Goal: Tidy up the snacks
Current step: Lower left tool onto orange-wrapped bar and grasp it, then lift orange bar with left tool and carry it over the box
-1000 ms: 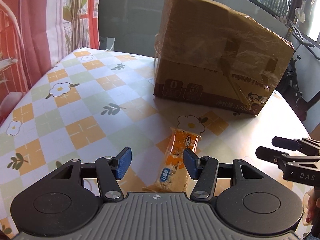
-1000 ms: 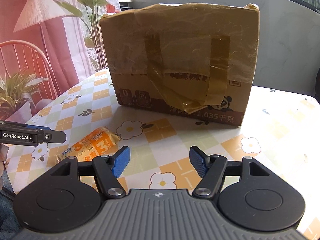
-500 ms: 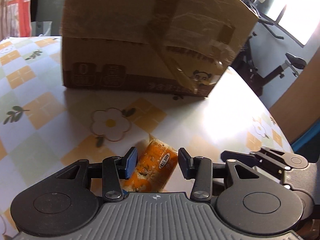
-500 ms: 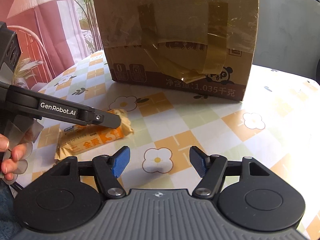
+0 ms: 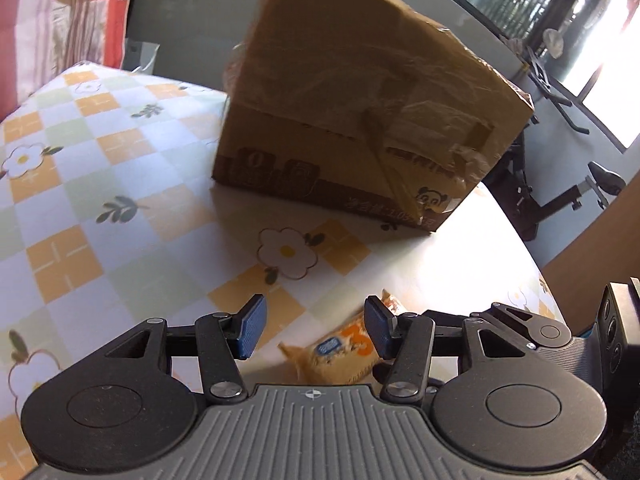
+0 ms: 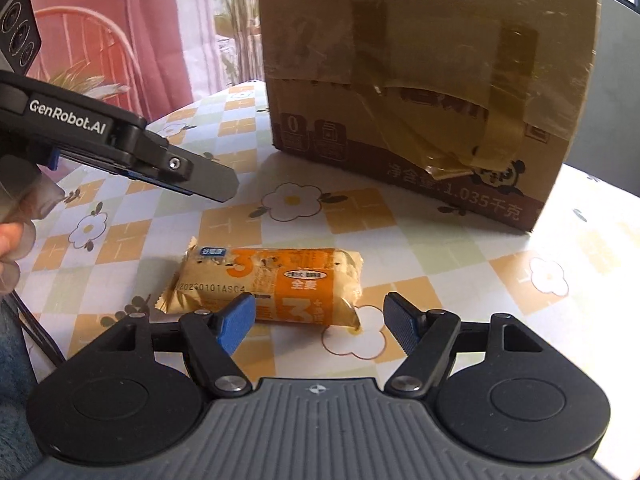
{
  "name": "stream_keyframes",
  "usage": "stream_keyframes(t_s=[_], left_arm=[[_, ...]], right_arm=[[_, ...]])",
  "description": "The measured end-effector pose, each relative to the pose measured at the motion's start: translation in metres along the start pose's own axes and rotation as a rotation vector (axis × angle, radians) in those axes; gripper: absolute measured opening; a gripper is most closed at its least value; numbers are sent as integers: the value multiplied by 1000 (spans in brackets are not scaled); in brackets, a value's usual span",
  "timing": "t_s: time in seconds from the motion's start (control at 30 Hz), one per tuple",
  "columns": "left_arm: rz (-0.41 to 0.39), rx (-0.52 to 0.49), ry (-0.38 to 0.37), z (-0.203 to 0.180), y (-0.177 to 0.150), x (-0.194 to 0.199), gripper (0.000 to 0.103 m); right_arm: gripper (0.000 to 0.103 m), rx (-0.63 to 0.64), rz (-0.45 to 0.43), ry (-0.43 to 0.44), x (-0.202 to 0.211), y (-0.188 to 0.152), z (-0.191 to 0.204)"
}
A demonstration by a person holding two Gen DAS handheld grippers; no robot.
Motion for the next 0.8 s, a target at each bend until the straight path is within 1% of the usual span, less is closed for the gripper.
stream_keyframes(t_s=[0.1, 0.2, 0.3, 0.4, 0.43, 0.5, 0.57, 0.63, 0.8], left_arm=[[29, 25, -24, -2, -12, -3, 56], [62, 13, -30, -9, -16, -18, 56], [55, 4, -26, -7, -14, -31, 55], [65, -19, -50, -9, -14, -40, 52], [61, -42, -46, -11, -15, -41, 50], [45, -64, -59, -14, -16, -39, 41], [56, -60, -68, -17, -15, -42, 41], [62, -78, -74, -23, -16, -43, 41], [56, -118, -81, -39, -16, -43, 41]], right_arm=[[73, 11, 19, 10, -10, 0, 0], [73, 12, 39, 23, -17, -2, -3], [73, 22, 43, 25, -18, -2, -4], [73, 15, 38, 33, -18, -2, -5], [72, 6, 34, 27, -17, -2, -6], [69, -20, 30, 14, -13, -3, -11], [66, -51, 22, 20, -8, -4, -15], [65, -72, 9, 17, -1, -6, -17], [64, -116, -11, -3, 11, -12, -25]])
Point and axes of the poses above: each gripper's, at about its wrist camera, not at the fingertips, and x roughly against the way its jaws point, z to its left, y to its top, the point moved 9 cm from there along -x, roughly the way its jaws point, and after that the axes turned 7 degrees about y, right-handed, at the moved point
